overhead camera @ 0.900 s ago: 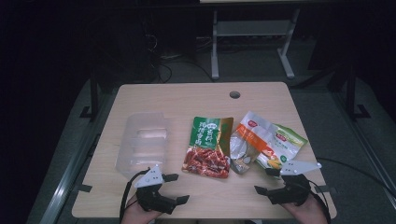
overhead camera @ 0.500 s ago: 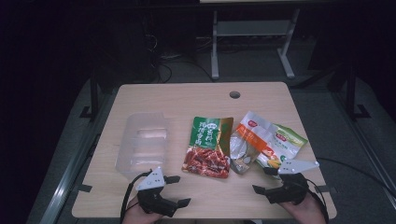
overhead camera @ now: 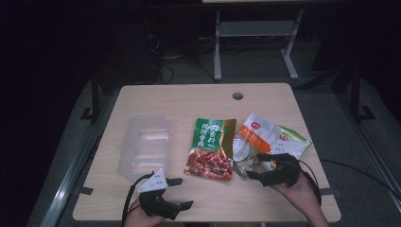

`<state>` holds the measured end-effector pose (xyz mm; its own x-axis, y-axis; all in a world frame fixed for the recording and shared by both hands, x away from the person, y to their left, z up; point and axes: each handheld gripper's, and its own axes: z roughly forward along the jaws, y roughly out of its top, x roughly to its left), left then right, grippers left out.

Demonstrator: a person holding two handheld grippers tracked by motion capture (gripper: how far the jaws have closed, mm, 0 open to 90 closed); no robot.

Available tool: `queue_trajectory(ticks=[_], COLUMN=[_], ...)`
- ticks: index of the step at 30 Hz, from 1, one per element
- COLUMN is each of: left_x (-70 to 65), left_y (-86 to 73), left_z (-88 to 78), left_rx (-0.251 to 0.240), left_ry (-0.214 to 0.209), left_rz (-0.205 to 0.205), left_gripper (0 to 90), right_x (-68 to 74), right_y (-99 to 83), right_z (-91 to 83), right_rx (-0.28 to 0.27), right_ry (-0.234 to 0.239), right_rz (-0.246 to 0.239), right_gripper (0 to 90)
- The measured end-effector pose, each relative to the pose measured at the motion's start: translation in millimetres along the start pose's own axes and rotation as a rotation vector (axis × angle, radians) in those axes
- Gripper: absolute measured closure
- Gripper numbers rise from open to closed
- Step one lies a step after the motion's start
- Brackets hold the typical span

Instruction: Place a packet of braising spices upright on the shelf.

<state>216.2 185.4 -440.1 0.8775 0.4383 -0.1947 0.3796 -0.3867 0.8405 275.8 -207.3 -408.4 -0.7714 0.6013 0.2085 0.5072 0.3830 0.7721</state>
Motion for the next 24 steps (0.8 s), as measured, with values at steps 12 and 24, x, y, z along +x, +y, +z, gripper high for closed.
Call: queue_trajectory(ticks=[12,24], left_x=[-0.8,-1.5], left_y=[1.6,2.2], left_z=[0.4,1.5], left_rx=[0.008,0.008], left_ry=[0.005,-0.004], left_rz=[0.008,0.019], left_gripper=[16.0,16.1], right_x=[-27.4,-65.3], right_y=[62.1,117.5], right_z=[28.2,71.1], right_rx=[0.068,0.183], right_ry=[0.008,-0.011], right_rz=[0.044,0.096], right_gripper=[21.3,22.1])
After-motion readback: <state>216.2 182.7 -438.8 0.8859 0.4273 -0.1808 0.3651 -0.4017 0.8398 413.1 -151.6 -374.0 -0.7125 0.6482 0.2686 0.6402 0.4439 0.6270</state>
